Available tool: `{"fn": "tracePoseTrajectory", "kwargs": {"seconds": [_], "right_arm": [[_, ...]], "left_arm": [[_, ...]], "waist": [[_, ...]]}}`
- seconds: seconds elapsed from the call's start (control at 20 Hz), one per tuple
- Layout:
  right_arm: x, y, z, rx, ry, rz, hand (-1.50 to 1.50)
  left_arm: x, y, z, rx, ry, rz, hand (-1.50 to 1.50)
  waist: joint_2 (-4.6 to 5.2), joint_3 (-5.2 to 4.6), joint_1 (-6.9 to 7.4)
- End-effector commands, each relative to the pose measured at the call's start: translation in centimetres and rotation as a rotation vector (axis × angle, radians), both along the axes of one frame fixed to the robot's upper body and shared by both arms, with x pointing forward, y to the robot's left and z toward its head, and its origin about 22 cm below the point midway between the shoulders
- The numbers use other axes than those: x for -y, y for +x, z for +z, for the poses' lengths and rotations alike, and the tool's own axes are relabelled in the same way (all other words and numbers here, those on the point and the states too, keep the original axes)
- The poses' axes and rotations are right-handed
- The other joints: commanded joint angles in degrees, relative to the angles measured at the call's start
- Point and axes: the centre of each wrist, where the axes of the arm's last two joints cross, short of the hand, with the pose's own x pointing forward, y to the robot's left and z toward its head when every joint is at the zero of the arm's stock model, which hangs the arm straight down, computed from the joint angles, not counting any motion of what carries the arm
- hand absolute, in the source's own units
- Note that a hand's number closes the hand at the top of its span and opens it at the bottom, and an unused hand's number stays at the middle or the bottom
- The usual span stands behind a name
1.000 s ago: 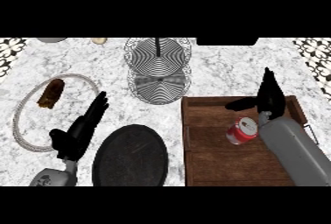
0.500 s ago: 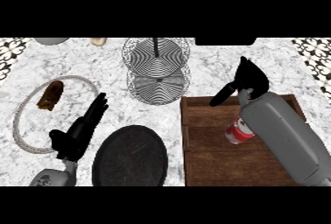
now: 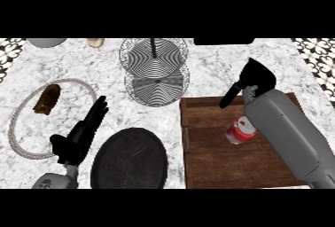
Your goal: Pick the can from the tray and place it in the tiered basket
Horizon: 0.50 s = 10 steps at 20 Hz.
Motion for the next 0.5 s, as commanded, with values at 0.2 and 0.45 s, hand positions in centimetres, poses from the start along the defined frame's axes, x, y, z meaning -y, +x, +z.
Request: {"fn": "tracePoseTrajectory", "kwargs": {"seconds": [0.2, 0.45], "right_arm": [[-0.7, -0.1, -1.4, -0.195, -0.016, -0.211, -1.5], [-1.5, -0.7, -2.4, -0.185, -0.023, -0.217, -1.5]], "left_arm": [[-0.1, -0.5, -0.6, 0.0, -0.004, 0.016, 0.0], [1.3, 0.3, -0.3, 0.02, -0.003, -0.003, 0.0]], "waist": [[-0.1, 0.05, -0.45], [0.36, 0.16, 0.13]]}}
